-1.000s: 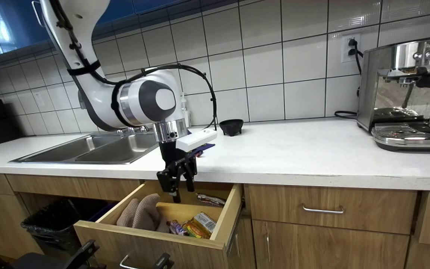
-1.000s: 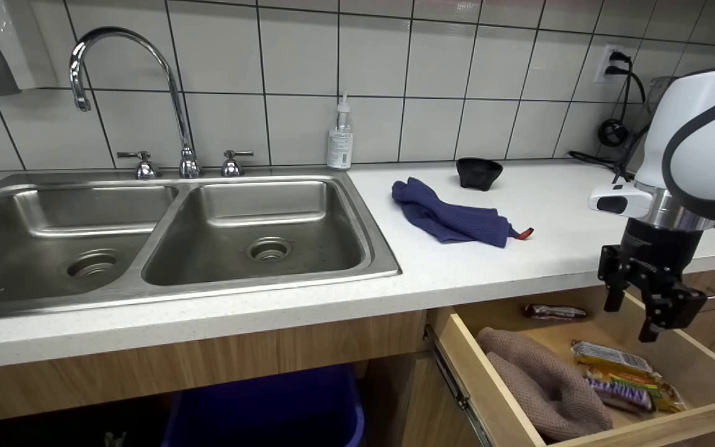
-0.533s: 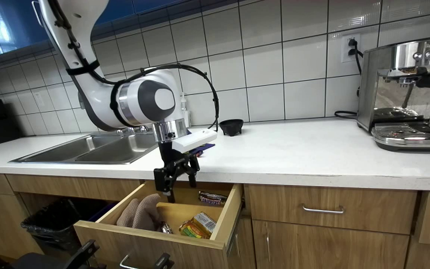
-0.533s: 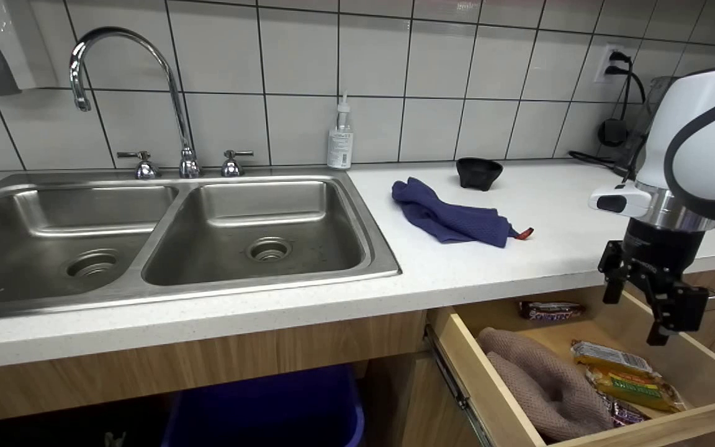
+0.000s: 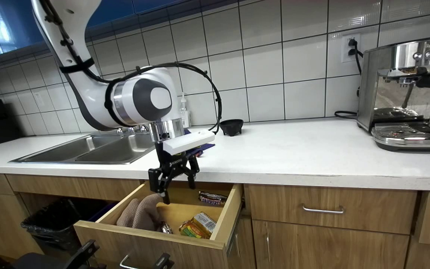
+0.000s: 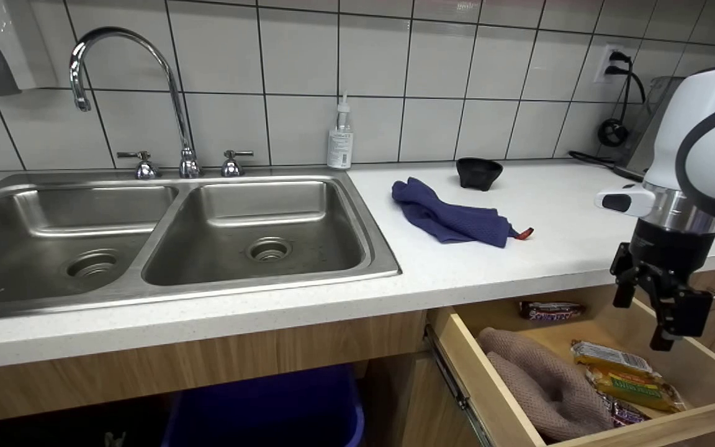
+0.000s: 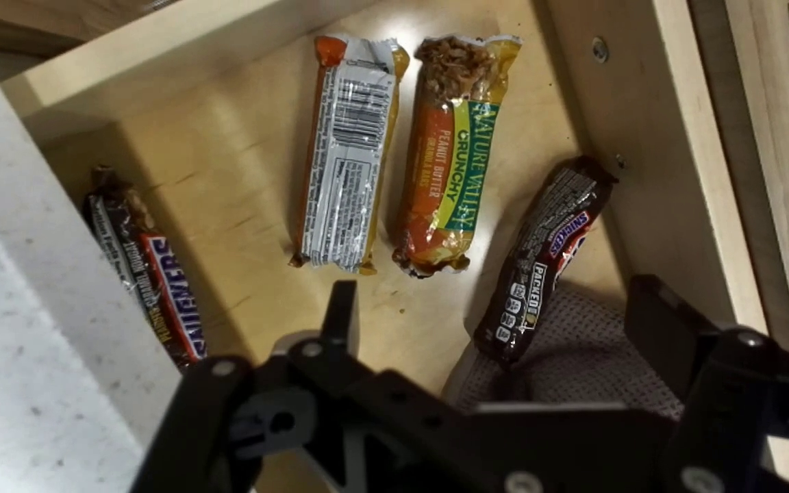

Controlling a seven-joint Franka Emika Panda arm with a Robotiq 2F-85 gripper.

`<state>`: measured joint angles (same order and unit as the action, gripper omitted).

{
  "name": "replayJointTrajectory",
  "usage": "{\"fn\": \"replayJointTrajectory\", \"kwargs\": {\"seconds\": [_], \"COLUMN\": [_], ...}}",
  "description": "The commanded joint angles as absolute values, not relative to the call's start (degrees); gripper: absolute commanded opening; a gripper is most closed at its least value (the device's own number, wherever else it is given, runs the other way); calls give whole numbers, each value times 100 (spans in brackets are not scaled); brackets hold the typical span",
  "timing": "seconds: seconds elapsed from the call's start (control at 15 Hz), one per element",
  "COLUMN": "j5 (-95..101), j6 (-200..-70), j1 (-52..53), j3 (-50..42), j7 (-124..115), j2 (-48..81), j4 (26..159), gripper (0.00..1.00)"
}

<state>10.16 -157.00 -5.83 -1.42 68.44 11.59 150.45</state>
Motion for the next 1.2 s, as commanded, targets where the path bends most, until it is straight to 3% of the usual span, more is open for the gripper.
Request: {"fn": "replayJointTrajectory", "kwargs": {"seconds": [0.0,0.67,1.13], "j5": [1020,716,825], "j6": [-15672,-15693,-15436], "j1": [-479,-170,-64], "j3": [-116,24,18], "j7": [6220,4248,3041], "j2": [705,52,156], "j4": [15419,16178,15875], "gripper": [100,100,100]}}
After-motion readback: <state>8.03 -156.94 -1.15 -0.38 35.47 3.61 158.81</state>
